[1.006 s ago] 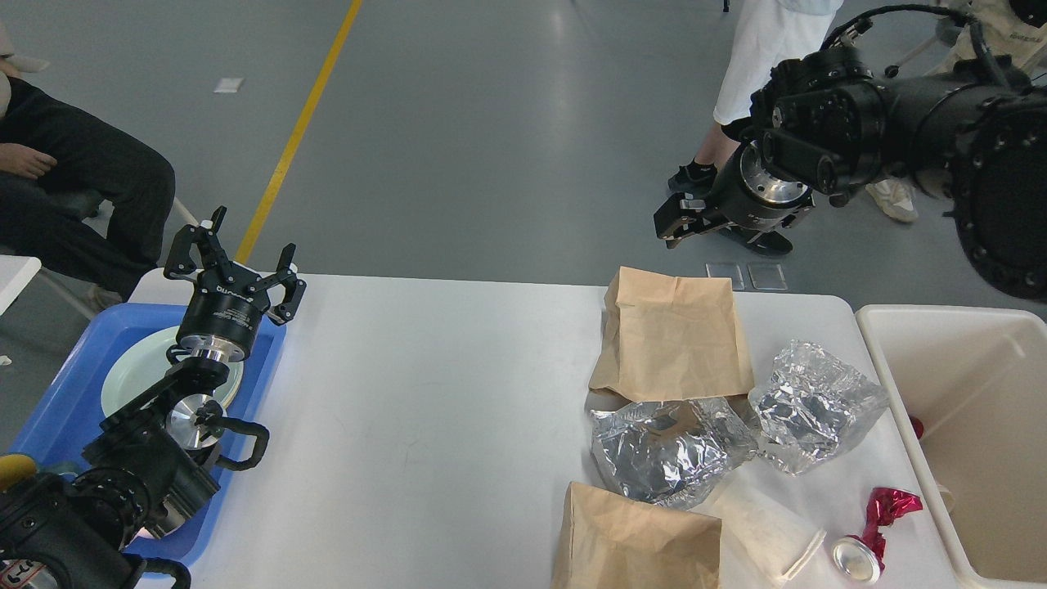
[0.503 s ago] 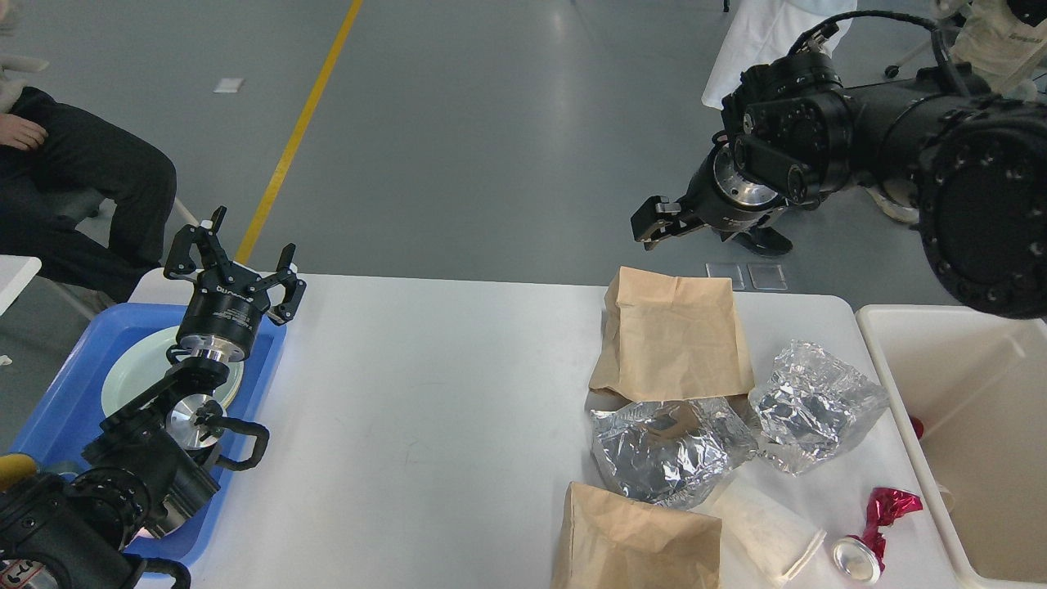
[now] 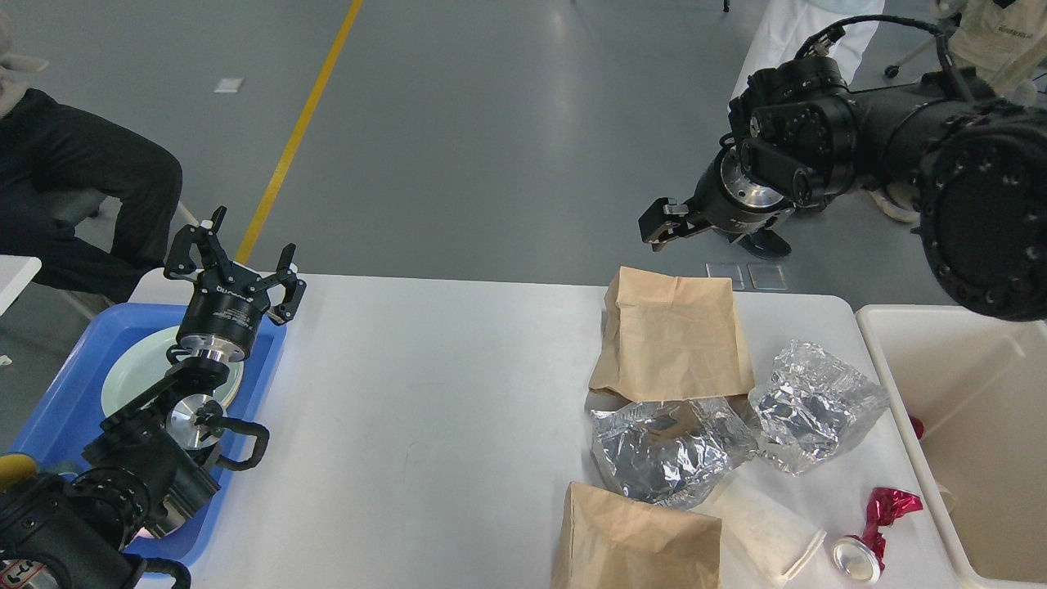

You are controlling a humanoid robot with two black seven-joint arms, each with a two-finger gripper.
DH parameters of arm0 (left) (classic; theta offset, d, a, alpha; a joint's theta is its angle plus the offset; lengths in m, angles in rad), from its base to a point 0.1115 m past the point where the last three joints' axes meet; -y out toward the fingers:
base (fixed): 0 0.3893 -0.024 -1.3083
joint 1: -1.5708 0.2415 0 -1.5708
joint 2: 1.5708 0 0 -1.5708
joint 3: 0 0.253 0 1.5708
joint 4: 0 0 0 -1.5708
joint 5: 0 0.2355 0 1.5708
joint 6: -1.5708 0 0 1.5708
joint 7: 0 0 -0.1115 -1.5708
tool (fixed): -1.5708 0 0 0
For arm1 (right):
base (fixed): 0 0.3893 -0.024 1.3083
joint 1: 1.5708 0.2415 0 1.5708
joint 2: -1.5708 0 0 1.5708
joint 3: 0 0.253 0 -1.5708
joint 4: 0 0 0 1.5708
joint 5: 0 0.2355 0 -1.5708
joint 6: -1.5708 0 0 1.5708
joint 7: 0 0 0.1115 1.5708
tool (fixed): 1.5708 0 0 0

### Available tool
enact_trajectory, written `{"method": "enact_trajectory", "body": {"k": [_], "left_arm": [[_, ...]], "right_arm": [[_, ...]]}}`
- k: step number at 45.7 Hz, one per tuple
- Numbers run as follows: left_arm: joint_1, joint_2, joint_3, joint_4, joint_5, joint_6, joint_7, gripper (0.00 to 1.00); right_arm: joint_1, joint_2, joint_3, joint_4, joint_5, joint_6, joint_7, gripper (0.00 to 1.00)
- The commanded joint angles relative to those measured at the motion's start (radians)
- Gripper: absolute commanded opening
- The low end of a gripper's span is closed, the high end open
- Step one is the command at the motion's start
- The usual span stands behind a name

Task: Tidy desktop

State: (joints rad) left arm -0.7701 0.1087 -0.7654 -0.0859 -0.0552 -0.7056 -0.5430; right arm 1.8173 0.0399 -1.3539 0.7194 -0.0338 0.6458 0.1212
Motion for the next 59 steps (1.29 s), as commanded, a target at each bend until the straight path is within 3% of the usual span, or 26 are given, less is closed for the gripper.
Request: {"method": "enact_trajectory", "body": {"k": [1,35,46,59], "left_arm": [[0.000,0.000,0.000,0.000,0.000,0.001,0.000,0.96],[0.000,0.000,0.000,0.000,0.000,0.000,0.000,0.96],[0.000,-0.001,0.000,0.000,0.000,0.002,0.000,0.96],[0.000,0.000,0.000,0.000,0.000,0.002,0.000,0.96]], "right_arm": [[0.004,-0.002,0.006,-0.011,0.000,0.000,0.000,1.00],[0.080,0.032,0.012,-0.041,-0.003,0.012,0.000,1.00],[-0.004,0.035,0.027,-0.047,0.000,-0.006,0.000,1.00],[-0.168,0.034,0.059,-0.083,0.000,-0.130,0.000,1.00]]}}
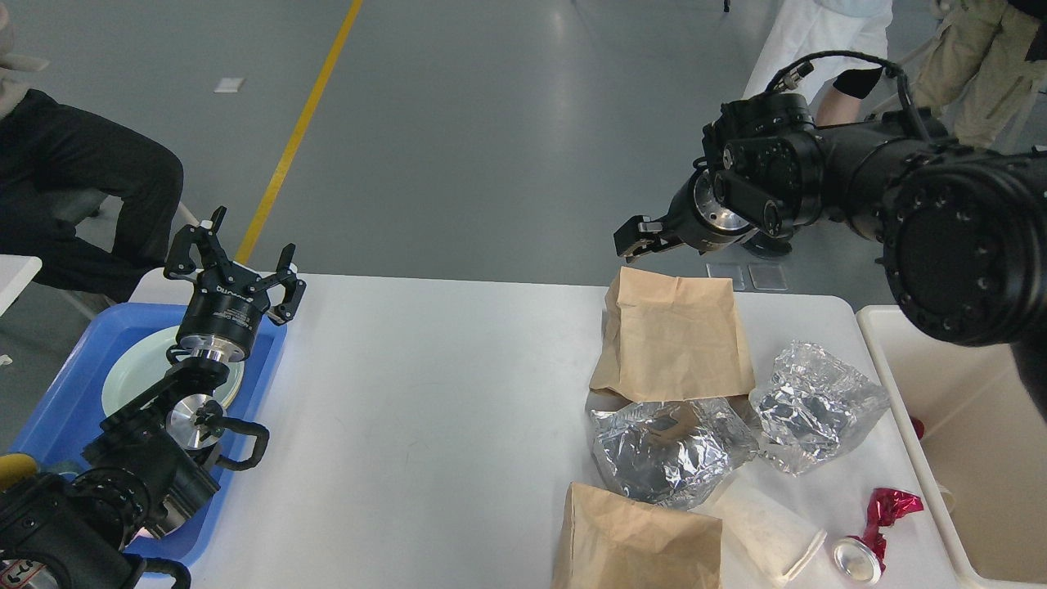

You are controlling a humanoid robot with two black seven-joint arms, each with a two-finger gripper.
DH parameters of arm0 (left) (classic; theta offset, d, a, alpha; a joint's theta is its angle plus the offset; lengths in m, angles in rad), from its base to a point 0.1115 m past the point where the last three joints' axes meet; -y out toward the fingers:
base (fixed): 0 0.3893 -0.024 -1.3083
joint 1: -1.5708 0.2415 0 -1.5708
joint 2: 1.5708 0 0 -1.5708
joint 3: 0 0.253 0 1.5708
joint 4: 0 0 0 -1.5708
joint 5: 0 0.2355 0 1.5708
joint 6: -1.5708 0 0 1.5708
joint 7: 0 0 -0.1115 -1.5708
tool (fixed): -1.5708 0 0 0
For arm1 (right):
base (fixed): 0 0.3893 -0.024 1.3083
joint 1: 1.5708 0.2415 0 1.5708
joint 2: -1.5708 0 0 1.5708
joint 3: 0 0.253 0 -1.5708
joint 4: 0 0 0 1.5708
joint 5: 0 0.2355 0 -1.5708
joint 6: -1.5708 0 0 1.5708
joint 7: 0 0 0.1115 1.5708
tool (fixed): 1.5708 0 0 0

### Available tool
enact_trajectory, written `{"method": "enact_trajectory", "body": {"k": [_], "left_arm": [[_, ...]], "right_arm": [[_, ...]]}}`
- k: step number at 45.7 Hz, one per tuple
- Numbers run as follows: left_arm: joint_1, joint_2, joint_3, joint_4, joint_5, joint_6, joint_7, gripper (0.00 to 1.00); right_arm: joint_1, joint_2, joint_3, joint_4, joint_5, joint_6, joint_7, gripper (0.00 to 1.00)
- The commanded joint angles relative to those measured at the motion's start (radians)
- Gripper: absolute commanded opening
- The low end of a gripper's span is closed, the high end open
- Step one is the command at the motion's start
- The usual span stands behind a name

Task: Tidy desktop

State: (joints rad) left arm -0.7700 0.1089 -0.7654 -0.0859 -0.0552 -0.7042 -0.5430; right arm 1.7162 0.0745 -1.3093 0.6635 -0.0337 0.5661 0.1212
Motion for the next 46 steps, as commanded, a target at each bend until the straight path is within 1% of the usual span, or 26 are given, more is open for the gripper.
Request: {"method": "enact_trajectory", "body": {"k": [1,14,22,33,39,46], "left_arm": [[0.000,0.000,0.000,0.000,0.000,0.000,0.000,0.96],[0.000,0.000,0.000,0.000,0.000,0.000,0.000,0.96],[0.000,0.000,0.000,0.000,0.000,0.000,0.000,0.96],[0.000,0.000,0.000,0.000,0.000,0.000,0.000,0.96],[0.000,0.000,0.000,0.000,0.000,0.000,0.000,0.96],[0.000,0.000,0.000,0.000,0.000,0.000,0.000,0.96]], "right_arm": [[-0.081,-0.001,0.019,-0.034,0.000,-0.058,0.000,1.00],[-0.225,-0.007,0.041,-0.116,0.000,-0.155,0.000,1.00],[-0.316,-0.016,0.036,-0.166,0.003,-0.189,0.002,1.00],[-0.357,-0.105,0.025,-0.170,-0.005,-0.193,0.002,1.00],[-0.403,-0.156,0.024,-0.186,-0.006,-0.222,0.002,1.00],[-0.487,-0.220,0.041,-0.216,0.001,-0.279,0.002,1.00]]}}
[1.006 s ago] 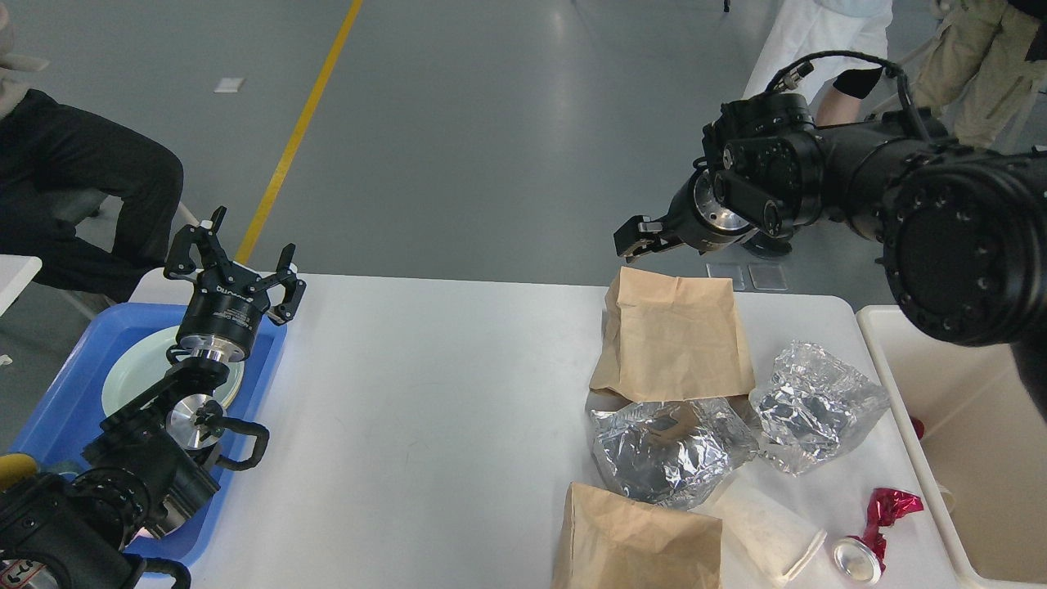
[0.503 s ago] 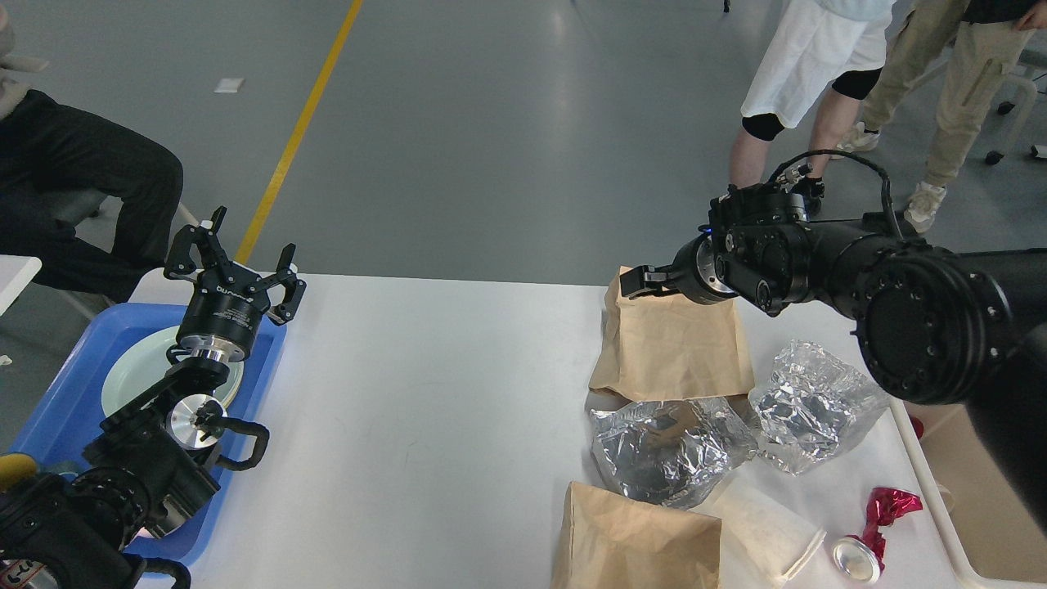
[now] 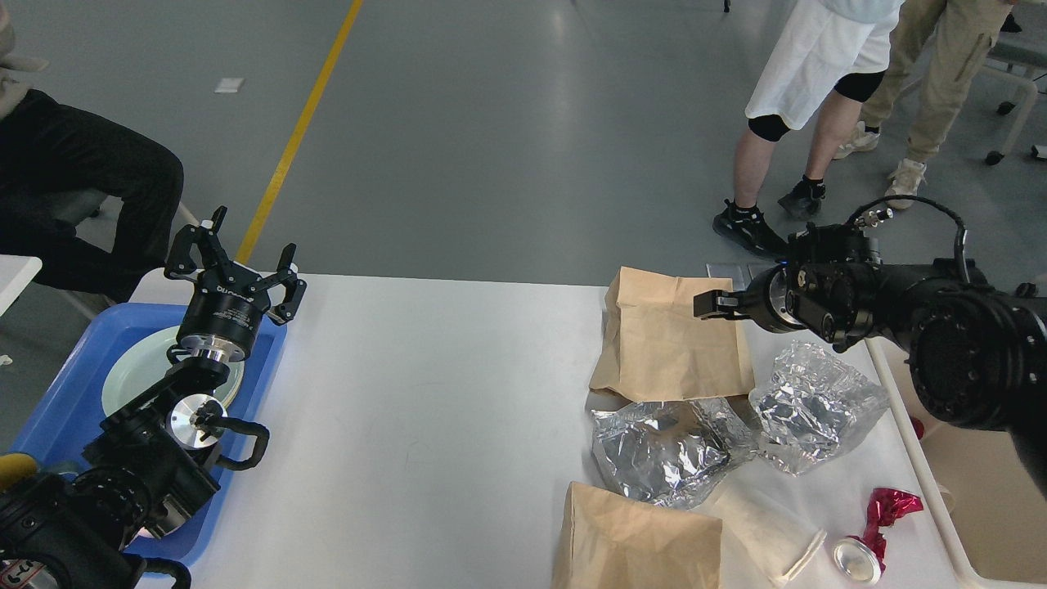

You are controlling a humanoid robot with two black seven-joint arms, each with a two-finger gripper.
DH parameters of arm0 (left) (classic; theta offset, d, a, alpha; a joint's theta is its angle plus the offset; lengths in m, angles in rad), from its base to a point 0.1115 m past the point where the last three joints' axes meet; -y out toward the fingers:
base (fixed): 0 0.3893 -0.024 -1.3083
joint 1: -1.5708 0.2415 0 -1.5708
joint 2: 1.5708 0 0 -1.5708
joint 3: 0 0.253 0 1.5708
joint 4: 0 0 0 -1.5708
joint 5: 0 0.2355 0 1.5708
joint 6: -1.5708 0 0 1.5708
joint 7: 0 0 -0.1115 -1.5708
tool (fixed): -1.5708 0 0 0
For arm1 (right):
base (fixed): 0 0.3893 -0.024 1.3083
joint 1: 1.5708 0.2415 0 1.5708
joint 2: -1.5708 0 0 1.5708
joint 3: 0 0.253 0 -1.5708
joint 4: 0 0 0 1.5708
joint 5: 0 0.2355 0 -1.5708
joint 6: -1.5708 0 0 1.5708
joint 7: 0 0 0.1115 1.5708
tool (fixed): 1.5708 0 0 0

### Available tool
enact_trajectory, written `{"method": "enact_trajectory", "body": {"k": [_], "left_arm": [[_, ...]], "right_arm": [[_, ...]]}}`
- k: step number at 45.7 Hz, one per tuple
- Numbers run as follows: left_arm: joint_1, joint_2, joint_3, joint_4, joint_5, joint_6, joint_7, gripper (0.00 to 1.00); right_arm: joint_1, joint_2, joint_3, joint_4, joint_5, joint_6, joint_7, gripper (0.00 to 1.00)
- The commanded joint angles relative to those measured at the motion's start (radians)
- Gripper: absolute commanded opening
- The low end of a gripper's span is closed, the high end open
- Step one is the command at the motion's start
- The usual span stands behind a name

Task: Tidy desktop

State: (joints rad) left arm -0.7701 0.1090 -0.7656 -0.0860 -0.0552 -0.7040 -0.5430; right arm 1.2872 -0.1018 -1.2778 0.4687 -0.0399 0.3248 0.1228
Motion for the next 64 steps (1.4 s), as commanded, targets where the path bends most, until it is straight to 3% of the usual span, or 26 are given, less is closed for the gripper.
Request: {"method": "enact_trajectory", "body": {"k": [1,18,56,59,64], "left_arm": [[0.000,0.000,0.000,0.000,0.000,0.000,0.000,0.96],[0.000,-0.002,0.000,0.000,0.000,0.000,0.000,0.96],[0.000,0.000,0.000,0.000,0.000,0.000,0.000,0.96],[0.000,0.000,0.000,0.000,0.000,0.000,0.000,0.96],[0.000,0.000,0.000,0.000,0.000,0.000,0.000,0.96]], "right_arm": [[-0.069,-0.049,0.011,-0.022,0.008,-0.044,0.001,1.00],[-0.198,-0.059,0.181,-0.085,0.015,-0.105,0.008,1.00],[-0.258,-0.052,0.190,-0.088,0.018,-0.107,0.003,0.99],[-0.256,-0.052,0.190,-0.088,0.018,-0.107,0.003,0.95],[-0.256,-0.052,0.190,-0.088,0.020,-0.107,0.001,0.78]]}}
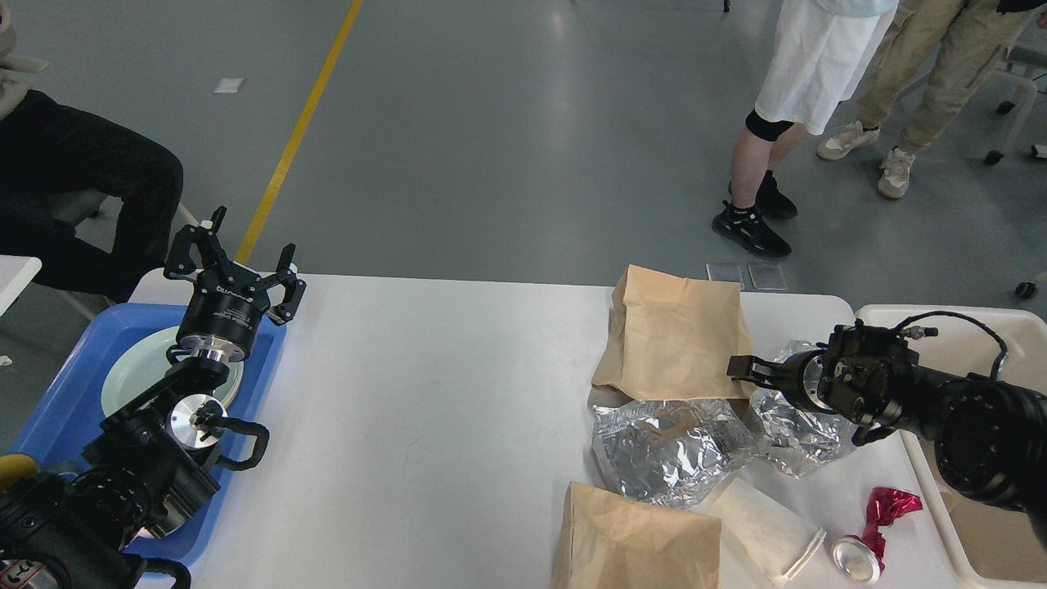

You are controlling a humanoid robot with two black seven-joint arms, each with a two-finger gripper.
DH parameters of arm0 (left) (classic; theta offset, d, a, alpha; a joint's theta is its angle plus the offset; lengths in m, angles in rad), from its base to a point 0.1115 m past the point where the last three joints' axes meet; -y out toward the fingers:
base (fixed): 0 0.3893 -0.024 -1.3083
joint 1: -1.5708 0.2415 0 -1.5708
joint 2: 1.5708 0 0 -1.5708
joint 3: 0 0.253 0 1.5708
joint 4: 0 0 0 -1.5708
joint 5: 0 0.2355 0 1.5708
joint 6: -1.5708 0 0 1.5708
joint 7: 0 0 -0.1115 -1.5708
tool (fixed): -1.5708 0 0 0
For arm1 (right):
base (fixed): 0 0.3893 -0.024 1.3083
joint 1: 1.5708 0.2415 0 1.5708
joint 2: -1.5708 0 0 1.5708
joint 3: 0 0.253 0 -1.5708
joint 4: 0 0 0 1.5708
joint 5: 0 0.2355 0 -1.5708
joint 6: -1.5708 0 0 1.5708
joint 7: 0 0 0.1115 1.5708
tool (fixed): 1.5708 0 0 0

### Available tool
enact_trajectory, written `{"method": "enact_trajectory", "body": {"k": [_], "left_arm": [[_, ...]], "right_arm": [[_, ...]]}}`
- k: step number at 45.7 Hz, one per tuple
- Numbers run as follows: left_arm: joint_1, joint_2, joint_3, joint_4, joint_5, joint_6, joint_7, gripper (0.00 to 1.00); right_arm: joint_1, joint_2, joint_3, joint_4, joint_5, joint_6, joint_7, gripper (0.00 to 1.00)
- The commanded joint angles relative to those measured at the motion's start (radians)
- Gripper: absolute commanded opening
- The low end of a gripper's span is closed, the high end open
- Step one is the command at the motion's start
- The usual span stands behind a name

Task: Tidy desktop

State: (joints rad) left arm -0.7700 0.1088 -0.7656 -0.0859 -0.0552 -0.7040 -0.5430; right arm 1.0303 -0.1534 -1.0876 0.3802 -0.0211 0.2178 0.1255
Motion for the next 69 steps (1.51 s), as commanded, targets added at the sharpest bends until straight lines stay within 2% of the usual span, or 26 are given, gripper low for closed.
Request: {"method": "enact_trajectory", "body": {"k": [1,10,18,30,41,69], "left_arm": [[0.000,-0.001,0.000,0.000,0.000,0.000,0.000,0.96],[0.000,0.000,0.000,0.000,0.000,0.000,0.000,0.96],[0.000,-0.001,0.000,0.000,0.000,0.000,0.000,0.96],[0.000,0.000,0.000,0.000,0.000,0.000,0.000,0.96],[0.000,0.000,0.000,0.000,0.000,0.000,0.000,0.96],[0.000,0.000,0.000,0.000,0.000,0.000,0.000,0.96]], "right_arm": [[0.001,0.000,0.000,0.000,0.001,0.000,-0.001,0.75],[0.005,0.000,0.000,0.002,0.001,0.000,-0.001,0.50],[0.005,-0.002,-0.003,0.002,-0.002,0.002,-0.003,0.35],[0.008,-0.003,-0.006,0.002,-0.011,0.002,-0.003,0.32],[0.014,-0.003,-0.008,0.006,-0.014,0.017,-0.003,0.00],[0.036,-0.031,-0.017,0.019,-0.016,0.054,-0.003,0.00]]}}
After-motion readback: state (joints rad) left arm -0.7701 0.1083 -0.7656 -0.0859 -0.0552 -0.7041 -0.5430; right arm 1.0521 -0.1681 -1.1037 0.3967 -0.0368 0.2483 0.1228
